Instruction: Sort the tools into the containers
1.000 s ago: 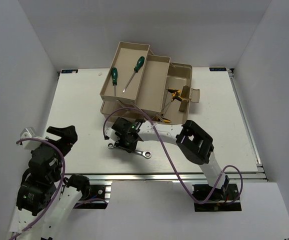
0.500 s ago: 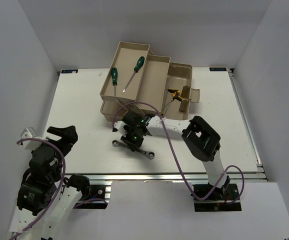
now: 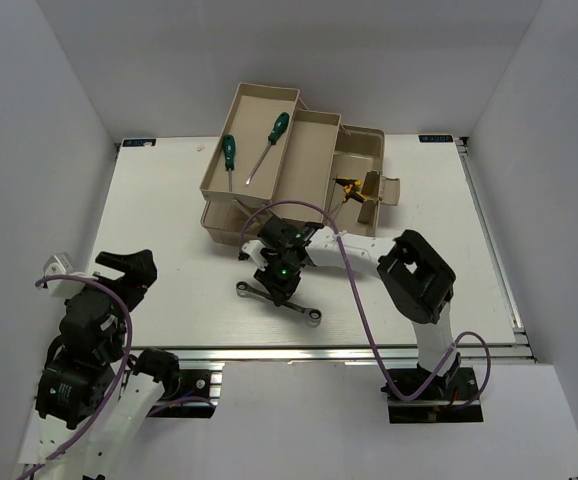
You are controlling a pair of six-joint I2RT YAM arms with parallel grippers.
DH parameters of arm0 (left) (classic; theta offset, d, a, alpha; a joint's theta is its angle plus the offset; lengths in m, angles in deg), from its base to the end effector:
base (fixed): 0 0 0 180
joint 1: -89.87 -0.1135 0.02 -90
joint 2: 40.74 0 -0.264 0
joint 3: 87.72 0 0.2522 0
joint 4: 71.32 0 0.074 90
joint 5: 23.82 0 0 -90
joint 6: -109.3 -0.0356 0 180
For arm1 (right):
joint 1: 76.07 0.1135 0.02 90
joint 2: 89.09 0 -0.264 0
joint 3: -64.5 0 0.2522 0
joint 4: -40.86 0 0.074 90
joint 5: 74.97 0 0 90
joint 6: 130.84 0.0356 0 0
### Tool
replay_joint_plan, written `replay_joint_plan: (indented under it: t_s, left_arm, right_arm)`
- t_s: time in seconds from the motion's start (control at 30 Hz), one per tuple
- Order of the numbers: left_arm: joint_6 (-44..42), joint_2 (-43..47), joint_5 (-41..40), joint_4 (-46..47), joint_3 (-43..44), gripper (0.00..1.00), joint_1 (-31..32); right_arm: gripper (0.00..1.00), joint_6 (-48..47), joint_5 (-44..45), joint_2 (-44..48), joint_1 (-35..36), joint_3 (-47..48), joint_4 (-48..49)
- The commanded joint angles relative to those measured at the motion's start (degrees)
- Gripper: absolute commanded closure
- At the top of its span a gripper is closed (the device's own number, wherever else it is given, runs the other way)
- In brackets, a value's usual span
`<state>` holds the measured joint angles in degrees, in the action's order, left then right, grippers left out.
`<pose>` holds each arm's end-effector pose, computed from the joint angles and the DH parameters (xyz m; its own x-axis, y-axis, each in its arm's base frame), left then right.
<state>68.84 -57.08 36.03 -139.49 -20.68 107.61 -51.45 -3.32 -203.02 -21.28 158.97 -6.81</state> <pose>0.0305 0.0090 0.3515 -0.0388 -0.6784 -0.7337 -0.3427 0.6988 -0.6279 0.2254 0.3388 0.1715 -0.3664 -0.8223 -0.4354 -0.9294 0.3010 0.2136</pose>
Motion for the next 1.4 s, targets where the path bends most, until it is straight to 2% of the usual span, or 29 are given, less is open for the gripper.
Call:
replay_joint_plan:
  t_s: [0.0, 0.33, 0.47, 0.63, 0.73, 0.87, 1.0, 1.1, 1.17, 1.37]
  left_arm:
    - [-0.23, -0.54, 0.53, 0.89, -0.28, 0.02, -0.07]
    - [-0.32, -0.89, 1.06, 1.94, -1.16, 0.02, -0.07]
    - [-0.67, -1.15, 1.06, 2.38, -1.33, 0.02, -0.07]
    - [-0.85, -1.68, 1.67, 3.52, -2.30, 0.02, -0.07]
    - [-1.11, -2.21, 2.20, 4.49, -2.65, 0.02, -0.07]
    - [-1.90, -3.08, 2.73, 6.07, -3.26, 0.02, -0.07]
    - [-2.60, -4.49, 3.52, 7.65, -3.97, 0.02, -0.07]
    - [-3.22, -5.28, 4.22, 9.06, -4.67, 0.02, -0.07]
    - [-3.57, -5.90, 4.66, 9.93, -4.93, 0.02, -0.07]
    - [-3.31, -5.90, 5.01, 9.68, -5.46, 0.02, -0.16]
  right_arm:
    - [1.00, 1.03, -4.50, 5.12, 0.06, 0.59, -0.63]
    - [1.00, 0.77, -7.31, 10.12, -0.38, 1.12, -1.16]
    - [1.00, -0.20, -8.10, 17.93, -0.73, -1.60, 0.77]
    - [1.00, -0.90, -7.14, 32.32, -0.82, -8.45, 10.32]
    - [1.00, 1.90, -3.64, 38.93, -1.08, -11.80, 16.31]
    - [1.00, 9.36, 2.77, 42.21, -6.16, -11.19, 21.16]
    - [1.00, 21.47, 7.18, 39.93, -13.81, -4.45, 23.80]
    - [1.00, 27.64, 10.78, 35.37, -19.70, 0.31, 26.00]
    - [1.00, 34.41, 13.41, 30.19, -23.30, 6.81, 26.09]
    - [1.00, 43.65, 16.94, 15.51, -26.39, 25.09, 25.30]
